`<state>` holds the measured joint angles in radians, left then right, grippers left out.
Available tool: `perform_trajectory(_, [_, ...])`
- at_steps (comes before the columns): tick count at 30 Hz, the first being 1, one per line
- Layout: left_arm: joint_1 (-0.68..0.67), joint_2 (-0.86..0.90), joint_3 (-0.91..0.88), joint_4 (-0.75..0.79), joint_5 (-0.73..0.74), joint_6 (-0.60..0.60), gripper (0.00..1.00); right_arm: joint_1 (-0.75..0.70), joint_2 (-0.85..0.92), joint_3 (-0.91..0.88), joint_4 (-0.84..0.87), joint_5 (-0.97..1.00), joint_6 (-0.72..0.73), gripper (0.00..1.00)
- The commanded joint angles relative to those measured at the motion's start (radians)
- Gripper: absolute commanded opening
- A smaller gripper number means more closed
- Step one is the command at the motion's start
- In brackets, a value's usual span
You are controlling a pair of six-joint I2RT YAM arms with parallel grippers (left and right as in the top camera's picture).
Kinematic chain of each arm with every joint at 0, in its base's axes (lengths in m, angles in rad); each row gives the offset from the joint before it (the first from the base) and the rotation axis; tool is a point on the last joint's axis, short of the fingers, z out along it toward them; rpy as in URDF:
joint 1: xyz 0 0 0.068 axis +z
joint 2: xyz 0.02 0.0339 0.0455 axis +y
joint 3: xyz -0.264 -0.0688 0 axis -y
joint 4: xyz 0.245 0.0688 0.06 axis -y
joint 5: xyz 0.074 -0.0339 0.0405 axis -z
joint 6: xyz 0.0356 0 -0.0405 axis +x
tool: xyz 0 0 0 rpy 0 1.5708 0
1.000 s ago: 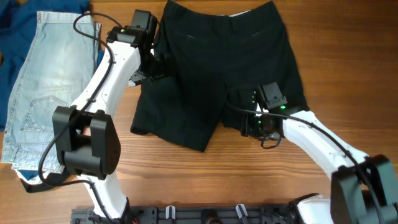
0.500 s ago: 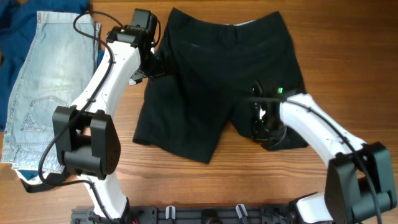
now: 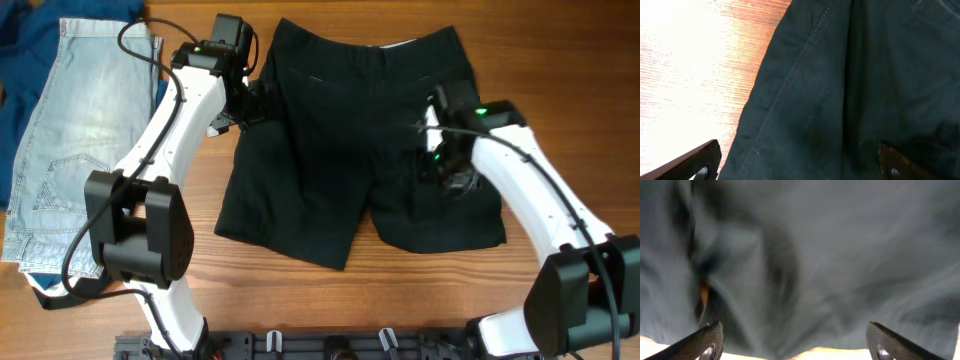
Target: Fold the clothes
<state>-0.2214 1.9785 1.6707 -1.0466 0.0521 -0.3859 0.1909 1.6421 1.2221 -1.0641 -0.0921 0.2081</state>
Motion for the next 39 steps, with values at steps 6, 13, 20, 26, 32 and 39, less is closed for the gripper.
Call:
perform_trajectory(6, [0.004, -0.019, -0.001, 0.079, 0.006, 0.043, 1.00, -0.098, 0.193, -0.015, 0.049, -0.020, 0.015, 0.86])
perform_trajectory(13, [0.004, -0.013, -0.001, 0.197, 0.003, 0.095, 1.00, -0.157, 0.283, -0.117, 0.213, -0.013, 0.055, 0.87])
perform_trajectory(20, [0.004, -0.011, -0.001, 0.222, 0.004, 0.095, 1.00, -0.341, 0.457, -0.117, 0.279, -0.009, 0.003, 0.87])
perform_trajectory(26, [0.004, -0.002, -0.001, 0.241, 0.006, 0.095, 1.00, -0.544, 0.475, -0.021, 0.364, -0.021, -0.006, 0.82])
perform_trajectory(32, [-0.011, 0.027, -0.002, 0.333, 0.042, 0.095, 1.00, -0.570, 0.475, 0.163, 0.574, -0.021, 0.005, 0.82])
perform_trajectory(39, [-0.024, 0.183, -0.002, 0.729, 0.156, 0.301, 1.00, -0.496, 0.389, 0.620, 0.144, -0.161, -0.054, 1.00])
